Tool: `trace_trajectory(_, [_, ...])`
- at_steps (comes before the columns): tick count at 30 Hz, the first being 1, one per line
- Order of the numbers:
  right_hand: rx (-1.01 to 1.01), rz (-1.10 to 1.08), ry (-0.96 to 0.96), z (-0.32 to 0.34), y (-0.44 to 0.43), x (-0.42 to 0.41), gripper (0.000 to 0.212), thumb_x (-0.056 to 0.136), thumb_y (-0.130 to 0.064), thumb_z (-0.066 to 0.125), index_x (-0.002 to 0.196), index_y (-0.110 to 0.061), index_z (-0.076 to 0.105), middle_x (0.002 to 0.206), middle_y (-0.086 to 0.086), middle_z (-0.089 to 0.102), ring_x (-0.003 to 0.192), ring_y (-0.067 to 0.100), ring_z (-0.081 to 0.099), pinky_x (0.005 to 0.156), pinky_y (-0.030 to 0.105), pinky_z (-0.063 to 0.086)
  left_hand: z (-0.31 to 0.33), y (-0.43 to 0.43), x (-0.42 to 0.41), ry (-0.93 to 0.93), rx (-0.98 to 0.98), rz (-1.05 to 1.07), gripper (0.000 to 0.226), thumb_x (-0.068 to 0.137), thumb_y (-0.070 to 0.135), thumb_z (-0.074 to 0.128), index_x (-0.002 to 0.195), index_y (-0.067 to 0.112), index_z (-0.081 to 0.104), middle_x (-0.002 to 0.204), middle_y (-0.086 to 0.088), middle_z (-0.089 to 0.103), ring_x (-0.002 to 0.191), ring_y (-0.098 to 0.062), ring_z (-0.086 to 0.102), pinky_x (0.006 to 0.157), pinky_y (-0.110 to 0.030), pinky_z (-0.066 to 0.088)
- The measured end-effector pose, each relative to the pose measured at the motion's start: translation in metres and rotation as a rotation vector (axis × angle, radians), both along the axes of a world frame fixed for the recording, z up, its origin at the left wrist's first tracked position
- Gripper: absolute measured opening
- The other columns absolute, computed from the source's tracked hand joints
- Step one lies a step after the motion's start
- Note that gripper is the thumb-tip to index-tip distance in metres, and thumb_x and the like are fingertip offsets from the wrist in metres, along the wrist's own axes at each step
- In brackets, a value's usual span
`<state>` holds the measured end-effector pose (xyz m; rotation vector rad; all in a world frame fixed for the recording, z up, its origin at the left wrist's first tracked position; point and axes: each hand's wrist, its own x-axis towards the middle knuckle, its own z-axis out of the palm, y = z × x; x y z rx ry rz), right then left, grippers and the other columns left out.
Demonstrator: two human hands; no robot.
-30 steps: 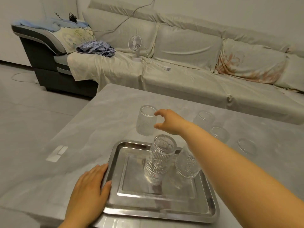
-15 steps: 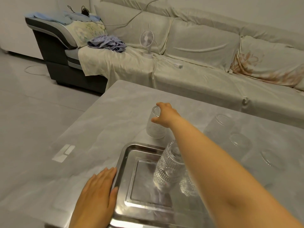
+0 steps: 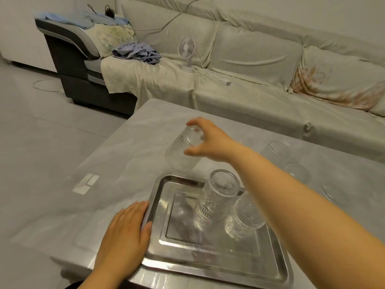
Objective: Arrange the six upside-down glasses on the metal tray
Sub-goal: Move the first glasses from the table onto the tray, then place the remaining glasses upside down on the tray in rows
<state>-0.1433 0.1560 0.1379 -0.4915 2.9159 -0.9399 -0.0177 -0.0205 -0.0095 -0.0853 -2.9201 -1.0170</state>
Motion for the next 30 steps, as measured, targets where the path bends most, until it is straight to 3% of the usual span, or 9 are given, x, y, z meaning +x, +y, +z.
trace_trajectory(6, [0.138,0.093,-0.035,-0.014,-0.011,0.043,0.069,0.069,-0.022,0.071,0.129,-0.02,0.036,0.136,0.006,0.04,0.124,0.024,0.039,0.105,0.04,0.038,0.003,0.0,0.003,0.029,0.01,0.01,0.046,0.09,0.029,0.037,0.135,0.023,0.026,0.143,0.001,0.039,0.132,-0.015,0.031,0.113,-0.032,0.017])
trace_trajectory(13, [0.362,0.148,-0.032,-0.031,-0.027,0.051,0.069,0.071,-0.021,0.068,0.131,-0.019,0.033,0.139,0.009,0.037,0.123,0.031,0.036,0.098,0.042,0.04,-0.001,-0.001,0.001,0.022,-0.019,-0.005,0.044,0.09,0.029,0.037,0.133,0.021,0.031,0.142,0.0,0.04,0.133,-0.015,0.031,0.113,-0.032,0.017])
trace_trajectory(22, [0.45,0.103,-0.036,-0.039,-0.028,0.05,0.069,0.076,-0.024,0.064,0.135,-0.02,0.027,0.142,0.009,0.034,0.124,0.032,0.037,0.096,0.045,0.042,0.002,0.0,0.002,0.011,-0.026,0.001,0.045,0.089,0.032,0.038,0.133,0.021,0.032,0.142,-0.001,0.041,0.133,-0.016,0.031,0.113,-0.032,0.017])
trace_trajectory(30, [0.269,0.051,0.106,-0.017,0.012,0.071,0.071,0.076,-0.035,0.064,0.135,-0.018,0.028,0.144,0.008,0.033,0.129,0.027,0.034,0.105,0.041,0.033,0.01,0.0,0.011,0.003,-0.004,-0.006,0.046,0.086,0.028,0.048,0.131,0.019,0.038,0.139,-0.005,0.045,0.128,-0.023,0.04,0.107,-0.041,0.031])
